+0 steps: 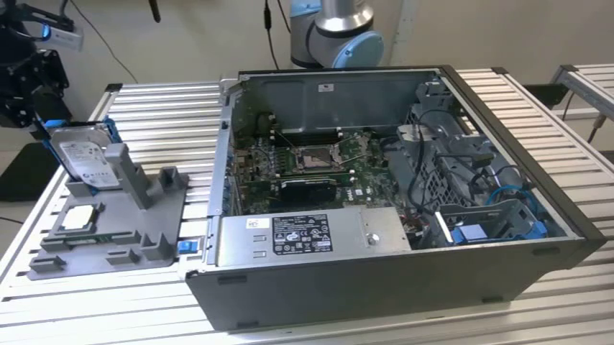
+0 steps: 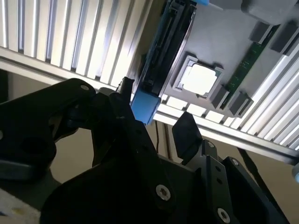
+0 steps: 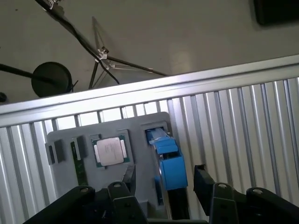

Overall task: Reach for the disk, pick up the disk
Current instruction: 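Pick up the disk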

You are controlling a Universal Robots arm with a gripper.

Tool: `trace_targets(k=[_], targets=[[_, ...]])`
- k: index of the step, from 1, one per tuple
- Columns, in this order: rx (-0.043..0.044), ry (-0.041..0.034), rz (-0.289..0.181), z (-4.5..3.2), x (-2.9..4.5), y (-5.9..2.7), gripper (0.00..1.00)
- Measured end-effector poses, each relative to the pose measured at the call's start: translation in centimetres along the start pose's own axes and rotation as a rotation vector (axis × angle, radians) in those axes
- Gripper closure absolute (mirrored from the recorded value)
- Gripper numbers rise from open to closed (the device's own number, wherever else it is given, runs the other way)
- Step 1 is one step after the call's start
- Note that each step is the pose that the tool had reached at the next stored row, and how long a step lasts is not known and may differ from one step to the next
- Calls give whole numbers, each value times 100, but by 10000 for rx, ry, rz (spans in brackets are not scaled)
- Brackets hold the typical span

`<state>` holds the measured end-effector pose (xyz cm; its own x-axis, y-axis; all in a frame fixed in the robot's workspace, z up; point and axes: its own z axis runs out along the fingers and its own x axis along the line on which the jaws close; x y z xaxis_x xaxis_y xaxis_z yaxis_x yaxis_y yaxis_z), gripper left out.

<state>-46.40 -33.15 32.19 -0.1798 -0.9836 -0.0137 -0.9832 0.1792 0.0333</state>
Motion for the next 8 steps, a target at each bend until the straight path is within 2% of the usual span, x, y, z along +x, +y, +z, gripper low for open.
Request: trace_targets(k=[8], targets=[[-3, 4, -245, 94, 1, -6, 0]])
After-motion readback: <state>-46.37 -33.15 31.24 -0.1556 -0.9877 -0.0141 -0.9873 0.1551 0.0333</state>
